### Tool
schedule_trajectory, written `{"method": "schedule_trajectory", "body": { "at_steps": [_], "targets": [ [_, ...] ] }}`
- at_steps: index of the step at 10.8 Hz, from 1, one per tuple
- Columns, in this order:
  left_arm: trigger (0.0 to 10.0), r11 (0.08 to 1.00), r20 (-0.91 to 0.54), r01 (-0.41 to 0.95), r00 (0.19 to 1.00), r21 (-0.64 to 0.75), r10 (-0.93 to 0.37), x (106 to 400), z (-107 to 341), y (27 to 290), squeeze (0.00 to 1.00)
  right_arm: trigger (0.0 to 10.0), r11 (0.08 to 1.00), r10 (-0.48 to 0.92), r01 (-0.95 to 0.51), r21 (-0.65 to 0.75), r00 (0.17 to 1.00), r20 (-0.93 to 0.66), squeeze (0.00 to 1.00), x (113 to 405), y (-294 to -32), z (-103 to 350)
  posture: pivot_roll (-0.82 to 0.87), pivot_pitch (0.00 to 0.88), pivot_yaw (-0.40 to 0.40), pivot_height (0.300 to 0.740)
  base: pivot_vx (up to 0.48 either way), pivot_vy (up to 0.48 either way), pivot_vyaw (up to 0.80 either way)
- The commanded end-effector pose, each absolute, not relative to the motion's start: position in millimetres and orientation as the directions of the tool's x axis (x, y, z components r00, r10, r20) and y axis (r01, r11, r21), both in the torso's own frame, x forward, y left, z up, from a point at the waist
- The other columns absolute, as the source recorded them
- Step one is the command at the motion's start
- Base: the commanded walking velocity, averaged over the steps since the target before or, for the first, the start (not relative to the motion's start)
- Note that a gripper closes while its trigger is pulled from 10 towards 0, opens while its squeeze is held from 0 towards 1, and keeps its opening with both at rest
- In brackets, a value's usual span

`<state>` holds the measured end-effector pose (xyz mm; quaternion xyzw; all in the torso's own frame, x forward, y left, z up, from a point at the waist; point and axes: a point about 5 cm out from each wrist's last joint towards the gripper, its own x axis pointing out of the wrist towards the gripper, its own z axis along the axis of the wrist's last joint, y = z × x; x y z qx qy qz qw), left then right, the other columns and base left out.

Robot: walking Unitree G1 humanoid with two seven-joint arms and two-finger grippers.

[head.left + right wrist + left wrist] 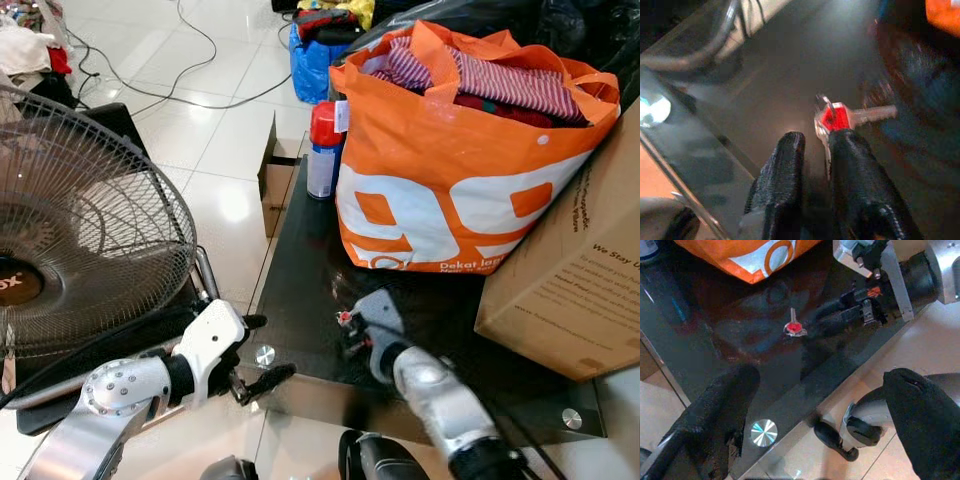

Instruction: Hang keys on a hook

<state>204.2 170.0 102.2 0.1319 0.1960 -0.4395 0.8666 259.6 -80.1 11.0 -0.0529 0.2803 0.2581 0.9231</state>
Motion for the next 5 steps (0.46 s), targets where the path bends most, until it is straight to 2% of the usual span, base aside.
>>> {"method": "schedule_trajectory", "body": {
  "at_steps": [1,3,5],
  "targets": [
    [10.0,0.580,-0.466,0.813,0.535,0.056,-0.705,201.5,99.6,172.9,0.00,10.0,0.862,0.436,-0.506,0.032,0.707,-0.557,1.00,259.0,-77.9,7.7,-0.06,0.138,-0.056,0.740,0.000,0.000,0.00],
    [10.0,0.577,-0.468,0.815,0.532,0.056,-0.706,200.4,99.8,172.8,0.00,10.0,0.861,0.417,-0.509,0.003,0.702,-0.578,1.00,257.8,-69.0,0.4,-0.05,0.135,-0.056,0.740,0.000,0.000,0.00],
    [10.0,0.577,-0.468,0.814,0.533,0.059,-0.705,200.6,100.6,173.3,0.00,10.0,0.885,0.344,-0.463,-0.056,0.729,-0.592,1.00,262.7,-71.7,-4.9,-0.05,0.136,-0.057,0.740,0.000,0.000,0.00]
  ]
}}
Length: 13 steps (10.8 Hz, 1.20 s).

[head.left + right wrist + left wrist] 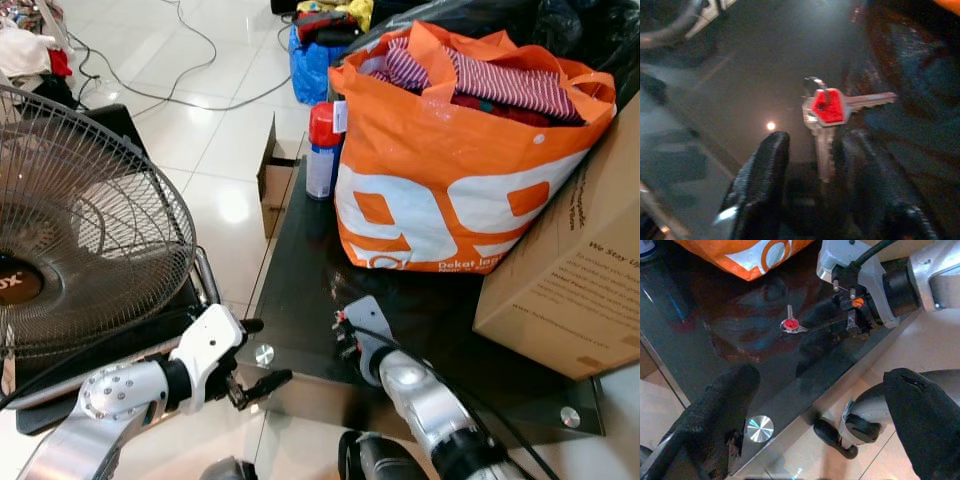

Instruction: Hang keys on a hook

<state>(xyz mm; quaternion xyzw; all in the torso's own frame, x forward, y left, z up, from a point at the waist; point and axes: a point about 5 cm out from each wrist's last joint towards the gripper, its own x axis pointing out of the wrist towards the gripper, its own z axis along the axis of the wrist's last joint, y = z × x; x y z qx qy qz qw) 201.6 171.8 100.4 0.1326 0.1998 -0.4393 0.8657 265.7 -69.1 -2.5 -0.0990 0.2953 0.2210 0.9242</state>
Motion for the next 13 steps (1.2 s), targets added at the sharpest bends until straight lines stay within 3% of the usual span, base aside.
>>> {"method": "schedule_trajectory", "body": {
  "at_steps": [1,3,4,5,6,13],
  "targets": [
    [10.0,0.578,-0.469,0.814,0.533,0.058,-0.704,200.2,100.7,173.7,0.00,10.0,0.888,0.327,-0.456,-0.061,0.719,-0.614,0.00,262.9,-73.1,-8.5,-0.05,0.139,-0.058,0.740,0.000,0.000,0.00],
    [10.0,0.578,-0.471,0.814,0.533,0.059,-0.703,200.1,101.0,174.0,0.00,10.0,0.885,0.323,-0.462,-0.062,0.703,-0.633,0.00,259.7,-69.4,-15.1,-0.05,0.141,-0.058,0.740,0.000,0.000,0.00],
    [10.0,0.577,-0.471,0.814,0.533,0.060,-0.703,200.5,101.1,174.0,0.00,7.5,0.881,0.328,-0.470,-0.056,0.692,-0.643,0.00,258.2,-67.7,-17.2,-0.05,0.141,-0.058,0.740,0.000,0.000,0.00],
    [10.0,0.576,-0.472,0.815,0.532,0.062,-0.703,200.9,101.2,174.0,0.00,1.3,0.869,0.318,-0.490,-0.071,0.662,-0.678,0.00,254.9,-69.1,-22.6,-0.05,0.141,-0.057,0.740,0.000,0.000,0.00],
    [10.0,0.574,-0.473,0.816,0.530,0.062,-0.703,201.1,101.3,173.7,0.00,0.0,0.857,0.305,-0.509,-0.079,0.625,-0.719,0.00,250.0,-72.8,-29.1,-0.05,0.143,-0.056,0.740,0.000,0.000,0.00],
    [10.0,0.572,-0.473,0.818,0.528,0.061,-0.705,202.0,101.5,172.1,0.00,0.0,0.853,0.297,-0.517,-0.072,0.594,-0.748,0.00,247.2,-76.3,-34.6,-0.05,0.140,-0.054,0.740,0.000,0.000,0.00]
  ]
}}
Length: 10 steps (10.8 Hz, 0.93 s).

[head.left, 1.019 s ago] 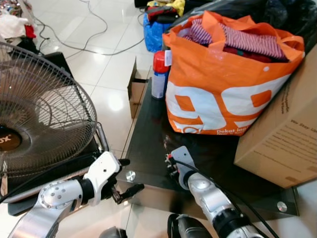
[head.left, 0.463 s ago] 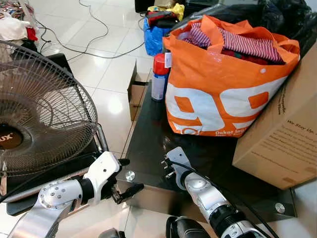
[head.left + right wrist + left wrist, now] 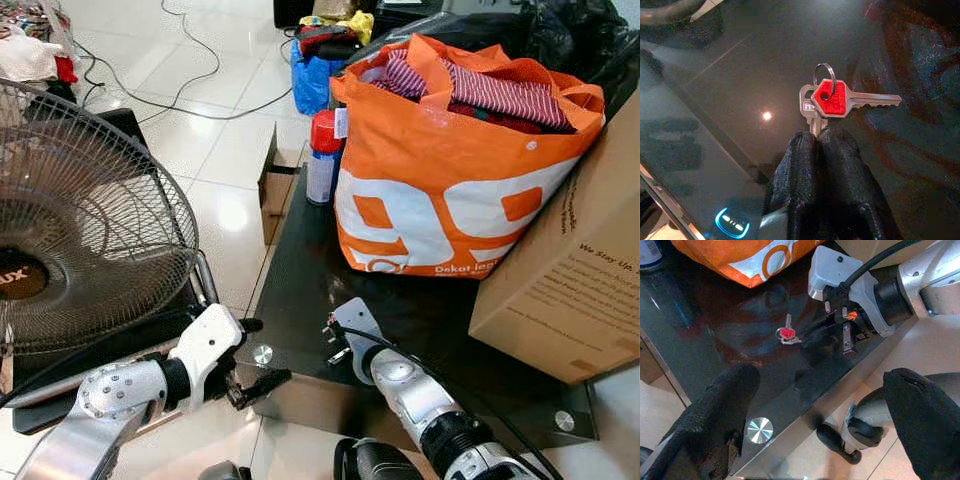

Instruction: Hang keys on a hook

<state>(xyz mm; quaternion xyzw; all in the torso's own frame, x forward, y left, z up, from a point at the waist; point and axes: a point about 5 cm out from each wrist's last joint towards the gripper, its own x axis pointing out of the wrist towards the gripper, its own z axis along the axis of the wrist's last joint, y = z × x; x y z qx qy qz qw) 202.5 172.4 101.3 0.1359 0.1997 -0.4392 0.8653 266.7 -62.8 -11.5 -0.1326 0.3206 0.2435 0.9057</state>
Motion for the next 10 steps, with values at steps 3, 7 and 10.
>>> {"method": "schedule_trajectory", "body": {
  "at_steps": [3,7,10],
  "targets": [
    [10.0,0.576,-0.470,0.815,0.535,0.067,-0.702,203.5,102.2,172.6,0.00,0.0,0.880,0.311,-0.472,-0.047,0.649,-0.694,0.00,257.3,-80.9,-23.4,-0.04,0.137,-0.055,0.740,0.000,0.000,0.00],
    [10.0,0.587,-0.467,0.806,0.550,0.077,-0.693,204.4,103.5,174.9,0.00,0.0,0.874,0.466,-0.454,0.171,0.686,-0.559,0.00,258.5,-101.1,11.3,-0.04,0.128,-0.061,0.740,0.000,0.000,0.00],
    [10.0,0.589,-0.465,0.804,0.553,0.079,-0.692,205.3,103.8,174.9,0.00,0.0,0.849,0.501,-0.505,0.156,0.676,-0.541,0.00,251.5,-105.3,20.2,-0.03,0.126,-0.059,0.740,0.000,0.000,0.00]
  ]
}}
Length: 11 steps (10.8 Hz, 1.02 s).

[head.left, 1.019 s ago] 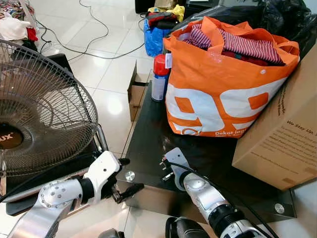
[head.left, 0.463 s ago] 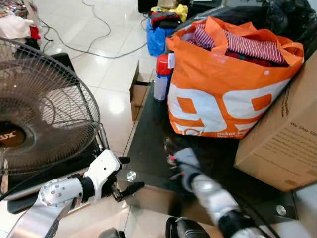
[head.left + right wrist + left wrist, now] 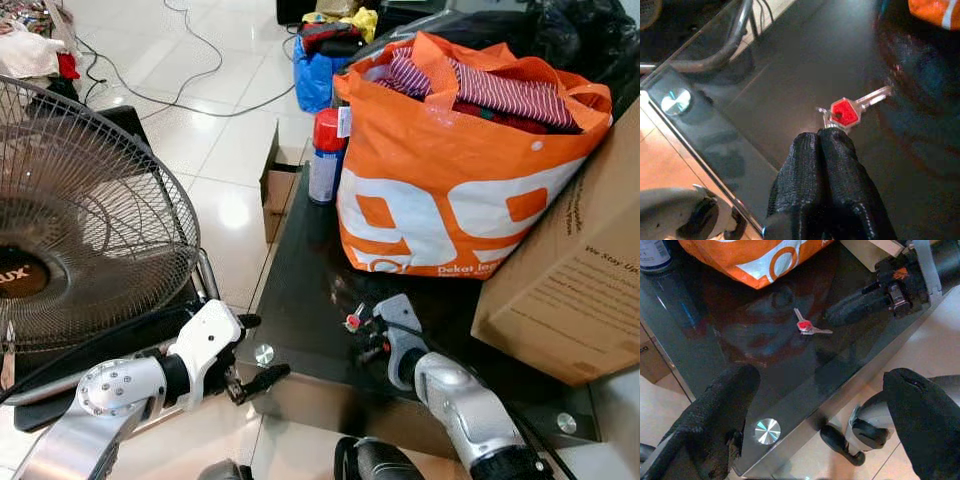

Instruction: Hang keys on a hook

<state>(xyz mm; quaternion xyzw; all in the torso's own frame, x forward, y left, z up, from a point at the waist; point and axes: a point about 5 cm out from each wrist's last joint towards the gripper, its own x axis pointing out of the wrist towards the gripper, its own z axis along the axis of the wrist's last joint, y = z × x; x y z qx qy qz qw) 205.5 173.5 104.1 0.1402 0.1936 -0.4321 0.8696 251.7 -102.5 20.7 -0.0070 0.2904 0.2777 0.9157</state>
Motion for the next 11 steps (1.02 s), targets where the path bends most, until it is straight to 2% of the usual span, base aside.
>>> {"method": "schedule_trajectory", "body": {
  "at_steps": [1,2,3,5,6,7,10,11],
  "targets": [
    [10.0,0.588,-0.465,0.805,0.551,0.079,-0.693,205.2,103.8,174.4,0.00,10.0,0.846,0.493,-0.525,0.095,0.701,-0.516,0.00,252.6,-98.9,25.3,-0.03,0.129,-0.058,0.740,0.000,0.000,0.00],
    [10.0,0.587,-0.466,0.806,0.550,0.079,-0.693,205.1,103.6,174.3,0.00,10.0,0.848,0.475,-0.530,0.036,0.726,-0.498,0.75,255.8,-93.9,26.6,-0.03,0.131,-0.057,0.740,0.000,0.000,0.00],
    [10.0,0.586,-0.468,0.806,0.549,0.079,-0.692,205.1,103.7,174.2,0.00,10.0,0.867,0.445,-0.498,0.021,0.754,-0.483,1.00,263.7,-82.1,23.9,-0.03,0.136,-0.055,0.740,0.000,0.000,0.00],
    [10.0,0.585,-0.470,0.807,0.547,0.079,-0.693,204.6,103.6,174.1,0.00,10.0,0.834,0.461,-0.551,-0.041,0.736,-0.496,1.00,270.6,-65.9,18.8,-0.03,0.139,-0.056,0.740,0.000,0.000,0.00],
    [10.0,0.586,-0.473,0.806,0.547,0.078,-0.691,203.4,103.2,175.0,0.00,10.0,0.745,0.514,-0.658,-0.106,0.669,-0.537,1.00,268.6,-51.9,13.9,-0.03,0.139,-0.056,0.740,0.000,0.000,0.00],
    [10.0,0.587,-0.473,0.806,0.548,0.077,-0.690,202.9,103.2,175.3,0.00,10.0,0.726,0.518,-0.677,-0.123,0.655,-0.550,1.00,268.1,-50.0,12.0,-0.03,0.145,-0.061,0.740,0.000,0.000,0.00],
    [10.0,0.592,-0.477,0.803,0.549,0.073,-0.686,200.0,102.6,176.2,0.00,10.0,0.718,0.465,-0.667,-0.200,0.673,-0.575,1.00,274.9,-50.2,6.1,-0.03,0.147,-0.066,0.740,0.000,0.000,0.00],
    [10.0,0.591,-0.477,0.803,0.548,0.071,-0.687,199.9,102.3,175.9,0.00,10.0,0.728,0.440,-0.649,-0.219,0.688,-0.577,0.00,278.4,-51.8,5.7,-0.03,0.148,-0.066,0.740,0.000,0.000,0.00]
  ]
}}
